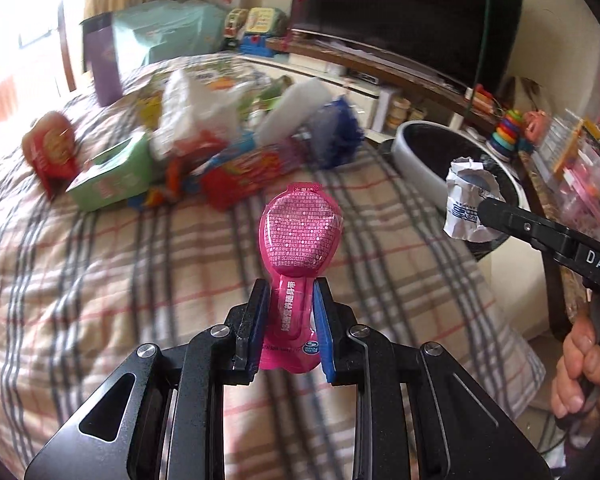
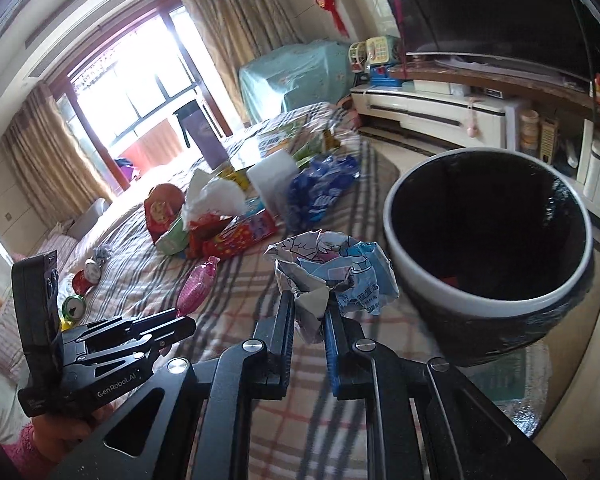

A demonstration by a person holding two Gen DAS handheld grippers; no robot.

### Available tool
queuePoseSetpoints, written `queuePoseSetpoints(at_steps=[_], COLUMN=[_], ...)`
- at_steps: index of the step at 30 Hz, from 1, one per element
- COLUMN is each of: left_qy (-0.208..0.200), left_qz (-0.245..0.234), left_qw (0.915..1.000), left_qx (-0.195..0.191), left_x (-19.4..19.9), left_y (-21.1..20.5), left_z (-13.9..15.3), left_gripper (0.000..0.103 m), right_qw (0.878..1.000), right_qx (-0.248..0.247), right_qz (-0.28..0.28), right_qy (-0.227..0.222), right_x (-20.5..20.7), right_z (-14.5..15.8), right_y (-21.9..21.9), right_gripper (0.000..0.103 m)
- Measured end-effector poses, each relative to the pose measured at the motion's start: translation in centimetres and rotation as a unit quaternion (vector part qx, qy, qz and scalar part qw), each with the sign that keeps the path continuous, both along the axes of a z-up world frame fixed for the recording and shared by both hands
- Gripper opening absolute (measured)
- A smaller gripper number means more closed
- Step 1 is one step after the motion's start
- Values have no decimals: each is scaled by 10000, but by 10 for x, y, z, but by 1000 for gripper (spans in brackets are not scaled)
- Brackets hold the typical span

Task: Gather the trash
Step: 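Carry the pink hairbrush and crumpled paper with both tools over the bin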

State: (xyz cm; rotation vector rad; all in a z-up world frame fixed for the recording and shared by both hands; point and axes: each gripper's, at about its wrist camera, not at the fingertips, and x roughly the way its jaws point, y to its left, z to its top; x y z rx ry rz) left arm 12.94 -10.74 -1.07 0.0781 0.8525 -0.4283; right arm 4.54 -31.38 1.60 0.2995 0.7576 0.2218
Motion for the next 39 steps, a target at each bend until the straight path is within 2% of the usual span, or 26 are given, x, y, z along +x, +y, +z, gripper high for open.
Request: queuePoseSetpoints(at_steps=[14,30,39], left_qy=[-137,-211,-272], left_qz=[-539,-822,-1039], left_qw=[9984,9960,9935], left_qx=[121,275,370], left_x=[9,27,38], left_y=[-63,-107,-133], left_z=[15,24,31], left_gripper=[21,21,21], right_qw=[9991,9978,9973], right_qx=[-100,-129,-159], right_qz=[-419,-645,-692], right_qy=[-48,-13,181], right_x=[0,15,33], right_z=[7,6,-2], right_y=[-48,-84,-105], right_gripper=[14,14,14])
